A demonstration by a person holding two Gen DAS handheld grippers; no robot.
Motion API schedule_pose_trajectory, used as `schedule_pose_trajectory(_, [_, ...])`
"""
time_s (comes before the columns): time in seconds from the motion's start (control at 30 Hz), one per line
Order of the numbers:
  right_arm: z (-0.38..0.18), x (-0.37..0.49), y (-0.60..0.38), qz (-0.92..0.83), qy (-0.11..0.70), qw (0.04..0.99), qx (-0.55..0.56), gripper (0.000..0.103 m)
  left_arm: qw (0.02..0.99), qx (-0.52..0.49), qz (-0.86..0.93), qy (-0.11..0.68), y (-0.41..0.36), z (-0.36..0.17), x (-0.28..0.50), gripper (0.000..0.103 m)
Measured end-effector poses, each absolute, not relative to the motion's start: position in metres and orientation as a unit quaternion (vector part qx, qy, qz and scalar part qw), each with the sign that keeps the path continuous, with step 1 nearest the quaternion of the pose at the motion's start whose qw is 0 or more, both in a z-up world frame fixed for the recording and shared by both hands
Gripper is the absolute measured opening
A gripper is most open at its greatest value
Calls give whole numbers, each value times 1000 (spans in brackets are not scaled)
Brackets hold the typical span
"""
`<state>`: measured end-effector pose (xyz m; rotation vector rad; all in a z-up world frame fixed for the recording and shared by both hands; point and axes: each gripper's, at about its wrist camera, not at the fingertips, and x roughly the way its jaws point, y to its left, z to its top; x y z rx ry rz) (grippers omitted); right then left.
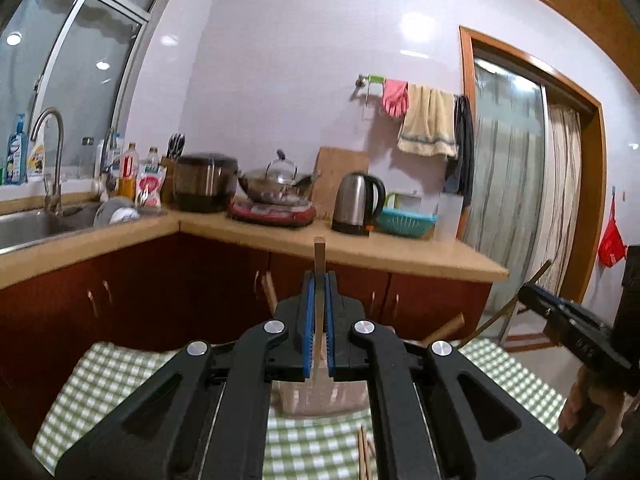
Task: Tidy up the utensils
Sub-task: 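Lift both chopsticks upright and carry both tools over the caddy, then open the right tool over the caddy while the left tool opens too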
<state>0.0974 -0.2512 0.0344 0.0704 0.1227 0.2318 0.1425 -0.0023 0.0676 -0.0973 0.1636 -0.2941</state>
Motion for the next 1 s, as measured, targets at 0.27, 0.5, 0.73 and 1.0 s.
schedule_pose_trajectory(0.27, [44,149,-247,114,59,991,27,7,986,-40,-150,68,-20,85,188,5])
schedule_pose_trajectory(0.5, [12,186,-242,118,106,987,37,7,979,-30,-150,131,-30,42,225,5])
schedule_pose_trajectory(0.73, [-16,206,-239,122,146,980,48,7,970,-18,-157,185,-34,2,247,5])
schedule_pose_trajectory(1.0, [-17,211,-236,114,150,981,37,23,969,-28,-149,193,-27,-10,251,39])
